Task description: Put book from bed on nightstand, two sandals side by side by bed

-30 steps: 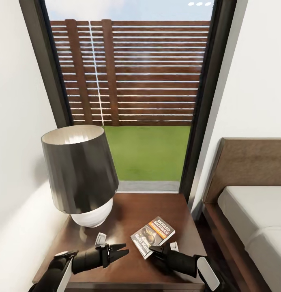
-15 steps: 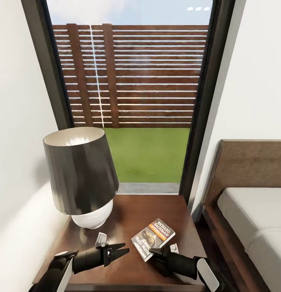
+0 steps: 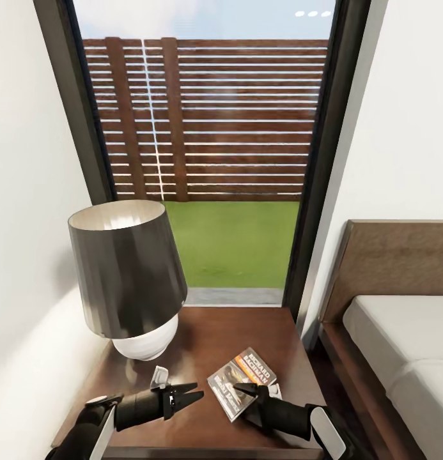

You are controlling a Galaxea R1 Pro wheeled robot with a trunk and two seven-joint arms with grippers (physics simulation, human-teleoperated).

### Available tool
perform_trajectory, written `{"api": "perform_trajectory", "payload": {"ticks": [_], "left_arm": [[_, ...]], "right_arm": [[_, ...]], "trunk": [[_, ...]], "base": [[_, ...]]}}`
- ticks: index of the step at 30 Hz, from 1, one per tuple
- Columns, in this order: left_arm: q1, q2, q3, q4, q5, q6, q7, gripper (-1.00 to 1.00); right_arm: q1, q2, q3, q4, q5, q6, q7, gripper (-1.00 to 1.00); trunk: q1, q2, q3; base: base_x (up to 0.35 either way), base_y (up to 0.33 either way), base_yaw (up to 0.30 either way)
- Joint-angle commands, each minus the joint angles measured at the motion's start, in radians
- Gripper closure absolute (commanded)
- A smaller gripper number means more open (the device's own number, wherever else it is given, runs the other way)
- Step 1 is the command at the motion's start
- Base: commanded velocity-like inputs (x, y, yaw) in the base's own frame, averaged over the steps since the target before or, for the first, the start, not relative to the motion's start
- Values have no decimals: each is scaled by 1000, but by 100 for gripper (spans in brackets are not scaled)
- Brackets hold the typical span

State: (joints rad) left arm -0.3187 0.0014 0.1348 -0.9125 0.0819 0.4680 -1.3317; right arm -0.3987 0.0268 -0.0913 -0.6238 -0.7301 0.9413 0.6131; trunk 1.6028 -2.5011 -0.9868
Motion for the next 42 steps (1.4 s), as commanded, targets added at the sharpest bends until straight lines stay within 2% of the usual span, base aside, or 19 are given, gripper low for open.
{"api": "perform_trajectory", "payload": {"ticks": [1,12,22,42], "left_arm": [[0,0,0,0,2,11,-3,-100],[0,0,2,0,3,10,-3,-100],[0,0,2,0,4,10,-3,-100],[0,0,3,0,4,9,-3,-100]], "right_arm": [[0,1,-5,1,35,-4,-1,-100],[0,1,-5,1,35,-4,-1,-100],[0,1,-5,1,35,-4,-1,-100],[0,0,-5,1,35,-4,-1,-100]], "trunk": [[0,0,-1],[0,0,-1],[0,0,-1],[0,0,-1]], "base": [[0,0,0],[-12,0,0],[-275,0,0],[-10,0,0]]}}
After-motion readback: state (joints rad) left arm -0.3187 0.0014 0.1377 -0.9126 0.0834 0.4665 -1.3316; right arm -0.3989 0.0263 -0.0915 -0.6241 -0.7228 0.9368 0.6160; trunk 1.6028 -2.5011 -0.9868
